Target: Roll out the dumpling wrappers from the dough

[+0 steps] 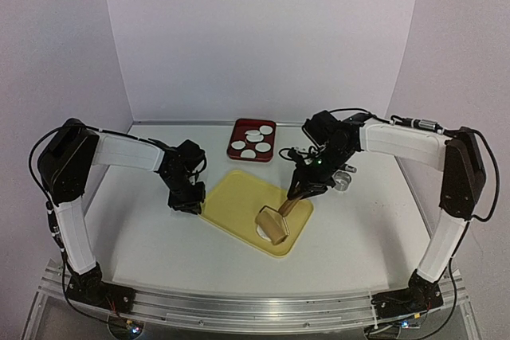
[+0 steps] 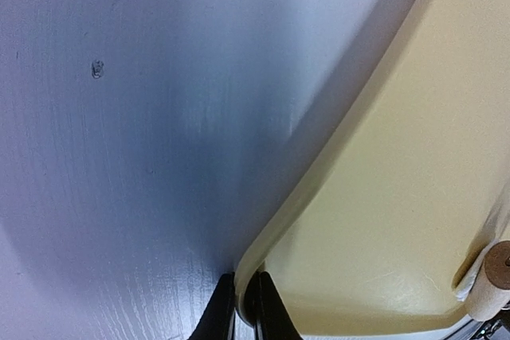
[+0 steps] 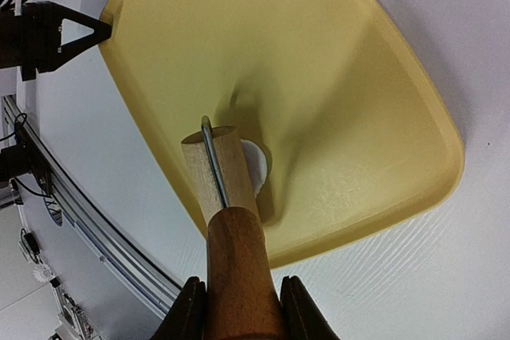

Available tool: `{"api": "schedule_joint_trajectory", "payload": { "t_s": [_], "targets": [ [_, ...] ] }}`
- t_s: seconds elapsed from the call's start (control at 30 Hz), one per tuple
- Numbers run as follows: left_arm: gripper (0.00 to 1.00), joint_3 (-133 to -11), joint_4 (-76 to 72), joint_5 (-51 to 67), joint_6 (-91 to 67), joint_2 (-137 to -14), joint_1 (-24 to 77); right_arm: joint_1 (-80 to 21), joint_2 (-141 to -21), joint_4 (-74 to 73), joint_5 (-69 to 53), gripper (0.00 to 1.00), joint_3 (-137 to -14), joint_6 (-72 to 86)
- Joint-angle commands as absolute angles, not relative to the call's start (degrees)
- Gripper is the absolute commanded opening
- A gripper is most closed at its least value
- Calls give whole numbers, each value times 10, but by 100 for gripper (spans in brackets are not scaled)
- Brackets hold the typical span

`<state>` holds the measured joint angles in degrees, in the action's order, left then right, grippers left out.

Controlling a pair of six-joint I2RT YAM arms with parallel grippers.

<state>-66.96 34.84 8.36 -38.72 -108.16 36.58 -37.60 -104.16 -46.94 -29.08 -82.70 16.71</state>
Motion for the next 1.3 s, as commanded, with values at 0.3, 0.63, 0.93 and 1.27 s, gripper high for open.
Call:
{"api": "schedule_joint_trajectory", "payload": {
  "t_s": [0.3,0.63,0.93,1.27],
  "targets": [
    [0,-679,353,78,-371,-1107,368,-403,-1139,-503,-150,0,-785,162],
    [0,-700,364,77,-368,-1121,368,-424,-1172,-506,-130,0,-783,167],
    [0,-712,368,80,-368,-1134,368,-441,-1180,-507,-102,0,-766,164],
    [0,-712,372,78,-374,-1134,368,-461,-1192,-505,-81,0,-756,164]
  ]
}}
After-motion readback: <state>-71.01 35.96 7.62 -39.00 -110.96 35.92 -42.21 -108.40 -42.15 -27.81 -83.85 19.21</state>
